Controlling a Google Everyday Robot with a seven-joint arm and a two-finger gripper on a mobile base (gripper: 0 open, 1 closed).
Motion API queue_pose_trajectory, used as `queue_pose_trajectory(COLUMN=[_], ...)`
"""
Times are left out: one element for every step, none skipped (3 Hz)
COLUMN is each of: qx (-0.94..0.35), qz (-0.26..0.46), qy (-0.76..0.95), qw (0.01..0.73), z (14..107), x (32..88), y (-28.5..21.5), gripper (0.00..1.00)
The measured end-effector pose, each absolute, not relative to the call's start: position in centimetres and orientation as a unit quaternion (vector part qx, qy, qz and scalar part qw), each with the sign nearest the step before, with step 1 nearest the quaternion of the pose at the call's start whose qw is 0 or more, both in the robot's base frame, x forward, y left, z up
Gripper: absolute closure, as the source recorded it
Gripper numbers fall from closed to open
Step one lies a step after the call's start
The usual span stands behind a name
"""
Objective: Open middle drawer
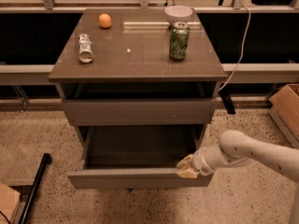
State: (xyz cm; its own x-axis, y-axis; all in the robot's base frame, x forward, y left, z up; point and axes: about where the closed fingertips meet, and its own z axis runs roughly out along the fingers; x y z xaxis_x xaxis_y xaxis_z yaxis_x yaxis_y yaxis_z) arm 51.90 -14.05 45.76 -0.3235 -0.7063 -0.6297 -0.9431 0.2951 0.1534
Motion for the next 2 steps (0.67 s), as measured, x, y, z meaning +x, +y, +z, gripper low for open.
queue_pose_trajectory(qx=[-0.519,-0.512], qz=[0.252,0.248], qy=[0.784,0.791], qw=[0.227,0.225], z=[46.9,47.6], x=[50.1,49.1], y=[-15.2,-15.8], gripper=[1.00,1.00])
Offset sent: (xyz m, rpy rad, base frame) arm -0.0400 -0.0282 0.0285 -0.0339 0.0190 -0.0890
